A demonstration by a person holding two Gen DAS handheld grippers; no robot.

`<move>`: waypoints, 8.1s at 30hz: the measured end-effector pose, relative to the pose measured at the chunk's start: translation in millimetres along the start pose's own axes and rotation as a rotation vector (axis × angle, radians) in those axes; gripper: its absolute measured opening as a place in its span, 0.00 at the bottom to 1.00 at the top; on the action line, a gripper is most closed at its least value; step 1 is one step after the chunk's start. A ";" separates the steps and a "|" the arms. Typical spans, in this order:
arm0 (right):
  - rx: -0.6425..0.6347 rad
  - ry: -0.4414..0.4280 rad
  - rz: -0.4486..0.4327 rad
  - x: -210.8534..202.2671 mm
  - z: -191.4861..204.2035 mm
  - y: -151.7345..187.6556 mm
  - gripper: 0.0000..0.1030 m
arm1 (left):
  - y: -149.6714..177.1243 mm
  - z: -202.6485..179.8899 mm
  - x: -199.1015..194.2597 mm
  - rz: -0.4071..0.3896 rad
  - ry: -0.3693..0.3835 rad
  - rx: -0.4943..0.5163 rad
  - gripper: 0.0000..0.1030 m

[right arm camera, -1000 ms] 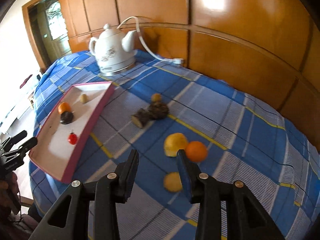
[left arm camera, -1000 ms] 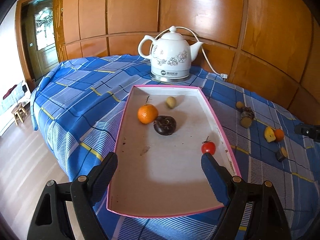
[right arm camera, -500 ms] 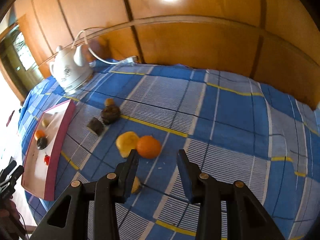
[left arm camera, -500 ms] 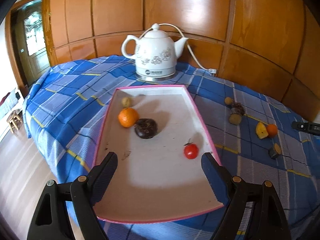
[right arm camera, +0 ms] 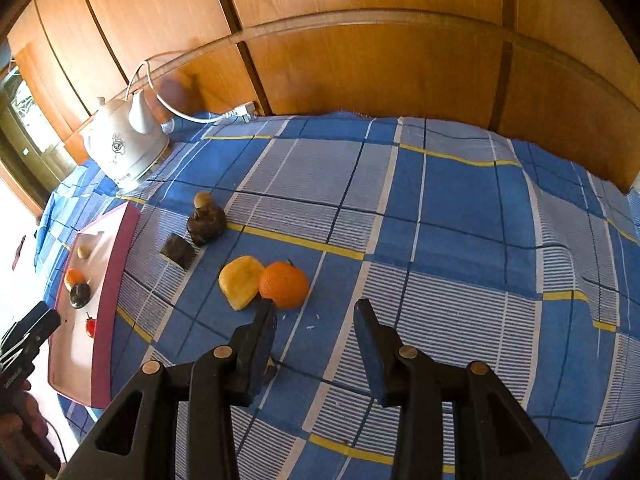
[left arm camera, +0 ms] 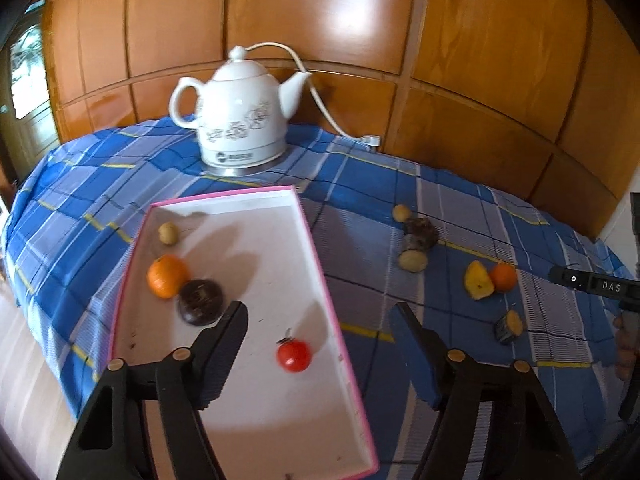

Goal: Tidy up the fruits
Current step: 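Withdraw the right tool from the tray back toward the fruits, then grasp the bark-covered wood slice with the left tool, then lift the wood slice with left tool while right tool grasps the small tan round fruit, then carry the wood slice into the tray and open left tool while right tool holds tan fruit, then carry the small tan fruit into the tray and open the right tool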

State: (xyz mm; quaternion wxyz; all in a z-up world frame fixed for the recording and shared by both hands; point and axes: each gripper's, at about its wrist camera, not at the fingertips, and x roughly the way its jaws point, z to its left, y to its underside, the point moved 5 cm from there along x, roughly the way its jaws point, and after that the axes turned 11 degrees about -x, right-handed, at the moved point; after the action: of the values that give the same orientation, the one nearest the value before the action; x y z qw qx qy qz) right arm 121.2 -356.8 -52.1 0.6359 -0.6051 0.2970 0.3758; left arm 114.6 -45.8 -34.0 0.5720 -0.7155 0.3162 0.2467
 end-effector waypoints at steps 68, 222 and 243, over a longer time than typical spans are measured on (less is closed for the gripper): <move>-0.167 -0.271 0.057 26.2 69.5 -39.5 0.39 | 87.7 -98.6 75.9 0.032 0.204 0.219 0.34; -0.264 -0.125 0.054 17.0 70.6 -11.6 0.23 | 38.8 128.9 -42.8 -0.106 -0.213 -0.225 0.70; -0.478 -0.493 0.065 61.0 322.9 -9.7 0.35 | 46.0 141.8 -46.6 -0.104 -0.178 -0.264 0.77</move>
State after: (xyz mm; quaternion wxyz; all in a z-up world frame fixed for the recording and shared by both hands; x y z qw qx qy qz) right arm 137.5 -28.8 -68.0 0.5164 -0.6182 0.0573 0.5898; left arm 50.4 93.6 -62.9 0.5108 -0.7751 0.1916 0.3186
